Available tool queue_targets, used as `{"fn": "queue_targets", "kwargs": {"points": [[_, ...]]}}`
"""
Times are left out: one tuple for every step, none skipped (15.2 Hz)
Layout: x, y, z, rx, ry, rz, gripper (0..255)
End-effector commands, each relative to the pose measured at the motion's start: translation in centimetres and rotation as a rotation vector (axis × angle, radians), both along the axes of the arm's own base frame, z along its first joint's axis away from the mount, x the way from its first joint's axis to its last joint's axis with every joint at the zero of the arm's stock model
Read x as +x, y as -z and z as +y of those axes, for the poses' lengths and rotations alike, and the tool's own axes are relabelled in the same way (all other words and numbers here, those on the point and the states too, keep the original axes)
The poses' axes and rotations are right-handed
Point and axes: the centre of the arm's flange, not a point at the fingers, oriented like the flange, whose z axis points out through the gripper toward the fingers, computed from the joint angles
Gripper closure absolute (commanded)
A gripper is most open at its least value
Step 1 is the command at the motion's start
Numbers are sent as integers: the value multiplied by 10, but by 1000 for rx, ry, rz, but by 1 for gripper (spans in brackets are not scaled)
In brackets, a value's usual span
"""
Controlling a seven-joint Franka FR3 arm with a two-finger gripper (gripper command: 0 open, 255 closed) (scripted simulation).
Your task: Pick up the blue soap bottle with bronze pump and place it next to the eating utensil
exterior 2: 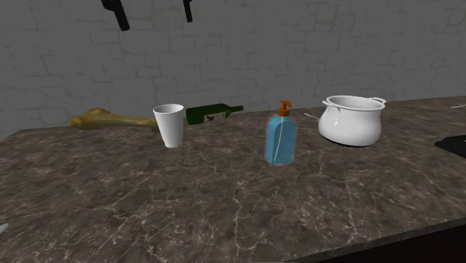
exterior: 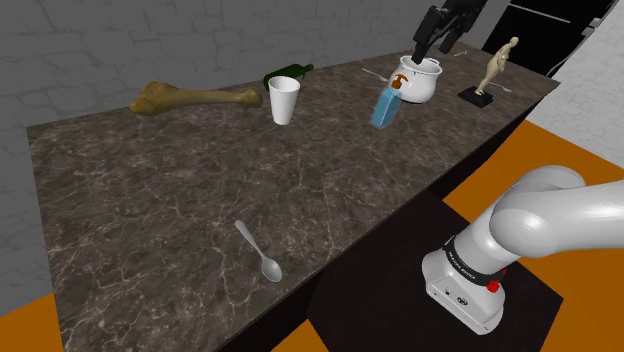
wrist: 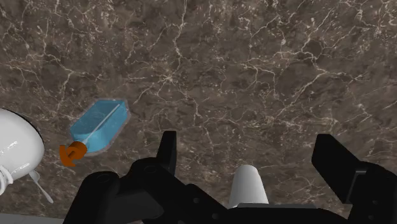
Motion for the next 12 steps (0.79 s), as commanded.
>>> {"fn": "queue_targets", "kwargs": {"points": [[0, 0, 0, 0, 0, 0, 0], [8, 4, -11, 4, -2, 5, 0], [16, 9, -21, 7, -3, 9, 0], [23, 13, -32, 11, -5, 14, 0], [31, 18, -43, 15, -7, 18, 0], [39, 22, -54, 18, -8, 23, 0], [47, 27, -64, 22, -10, 27, 0], [54, 32, -75, 26, -12, 32, 0], [62, 37, -85, 29, -13, 36, 0], [70, 42, -96, 33, -15, 41, 0], [77, 47, -106, 37, -17, 45, 0], [85, 52, -117, 40, -18, 50, 0]]}}
